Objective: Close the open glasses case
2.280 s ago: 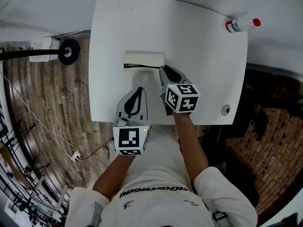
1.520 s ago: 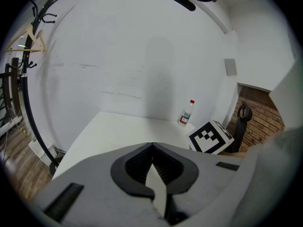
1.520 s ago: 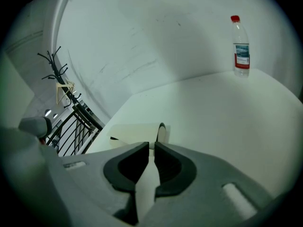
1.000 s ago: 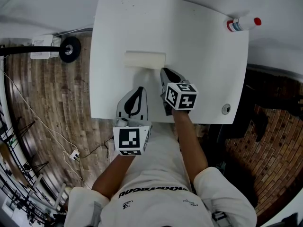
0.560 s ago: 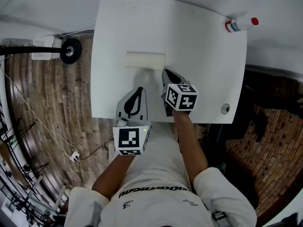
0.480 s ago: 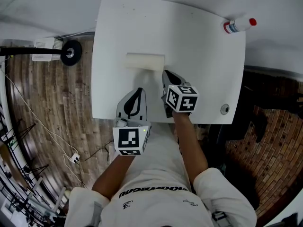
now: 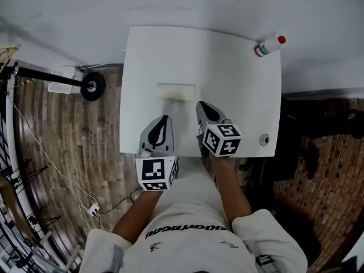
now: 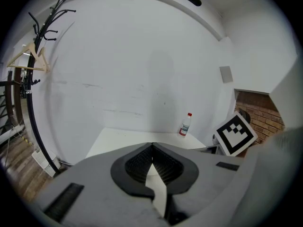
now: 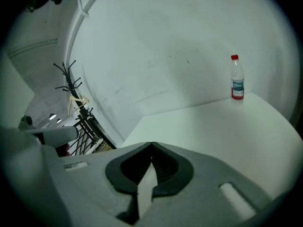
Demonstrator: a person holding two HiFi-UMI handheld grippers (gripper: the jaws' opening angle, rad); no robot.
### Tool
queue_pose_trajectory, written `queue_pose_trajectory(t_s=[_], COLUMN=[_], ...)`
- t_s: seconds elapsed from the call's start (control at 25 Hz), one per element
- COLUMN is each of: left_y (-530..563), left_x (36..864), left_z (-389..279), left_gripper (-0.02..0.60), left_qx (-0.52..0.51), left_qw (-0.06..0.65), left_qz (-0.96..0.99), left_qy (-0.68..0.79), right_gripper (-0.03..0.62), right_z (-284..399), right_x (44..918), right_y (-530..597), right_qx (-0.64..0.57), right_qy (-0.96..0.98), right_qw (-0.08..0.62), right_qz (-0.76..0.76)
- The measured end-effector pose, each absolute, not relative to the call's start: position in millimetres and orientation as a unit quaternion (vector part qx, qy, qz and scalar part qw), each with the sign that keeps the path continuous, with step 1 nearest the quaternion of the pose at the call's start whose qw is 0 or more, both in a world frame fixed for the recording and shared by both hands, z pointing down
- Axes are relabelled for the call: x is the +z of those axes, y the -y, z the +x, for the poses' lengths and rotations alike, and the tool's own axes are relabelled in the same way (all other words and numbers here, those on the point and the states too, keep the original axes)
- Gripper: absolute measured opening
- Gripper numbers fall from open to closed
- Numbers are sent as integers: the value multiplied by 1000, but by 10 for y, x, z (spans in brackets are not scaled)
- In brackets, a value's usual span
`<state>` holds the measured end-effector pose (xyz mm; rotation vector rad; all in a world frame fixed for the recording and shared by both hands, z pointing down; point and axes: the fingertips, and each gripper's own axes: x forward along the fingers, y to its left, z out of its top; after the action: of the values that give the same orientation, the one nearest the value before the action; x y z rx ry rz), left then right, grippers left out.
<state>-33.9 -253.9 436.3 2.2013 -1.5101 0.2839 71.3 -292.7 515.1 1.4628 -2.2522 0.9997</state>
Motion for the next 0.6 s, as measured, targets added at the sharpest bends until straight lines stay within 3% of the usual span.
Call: queue_pose_trajectory(t_s=[0.6], left_y=[2269], left_x=[3461], left_z=[-398], left_gripper=[-2], left_qx=[69], left_qw=[167], left_qz=[823], left_qy=[539], right_gripper=[-3], right_z=[582], right_x=[3822], right_y=[2352], right_qx=[259], right_qy=[812], right_qw=[77], right_qz=[517])
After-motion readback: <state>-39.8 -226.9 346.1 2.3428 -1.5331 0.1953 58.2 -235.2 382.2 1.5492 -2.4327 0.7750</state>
